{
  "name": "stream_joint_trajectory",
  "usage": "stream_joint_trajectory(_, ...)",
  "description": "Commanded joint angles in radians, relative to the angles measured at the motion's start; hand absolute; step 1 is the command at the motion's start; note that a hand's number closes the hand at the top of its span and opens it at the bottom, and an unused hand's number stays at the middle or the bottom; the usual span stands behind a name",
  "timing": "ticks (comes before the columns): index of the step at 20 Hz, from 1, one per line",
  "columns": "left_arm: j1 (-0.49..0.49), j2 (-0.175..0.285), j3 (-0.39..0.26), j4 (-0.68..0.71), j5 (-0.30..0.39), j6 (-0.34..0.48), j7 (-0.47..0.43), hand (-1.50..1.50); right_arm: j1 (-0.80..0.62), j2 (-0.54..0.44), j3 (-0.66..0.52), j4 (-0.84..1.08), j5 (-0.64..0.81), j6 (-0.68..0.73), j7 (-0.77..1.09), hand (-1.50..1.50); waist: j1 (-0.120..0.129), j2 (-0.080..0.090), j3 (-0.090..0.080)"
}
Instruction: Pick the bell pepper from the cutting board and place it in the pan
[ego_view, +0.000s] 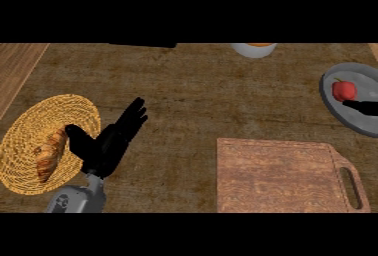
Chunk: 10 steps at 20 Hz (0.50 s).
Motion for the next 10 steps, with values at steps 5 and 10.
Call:
stream_joint_trajectory(5,0.009,-0.013,-0.018,-0.016,-0.014,0.006,-0.007,0.0,0.033,-0.098,-0.041,0.049,-0.047,0.313,0.003,-1.5,0.002,0.006,0.003)
stream_joint_trajectory(10,0.037,0.007,-0.002,-0.016,-0.001,-0.009,-0.004,0.0,0.119,-0.166,-0.032,0.043,-0.041,0.492,-0.087,-1.5,-0.012,0.001,0.004)
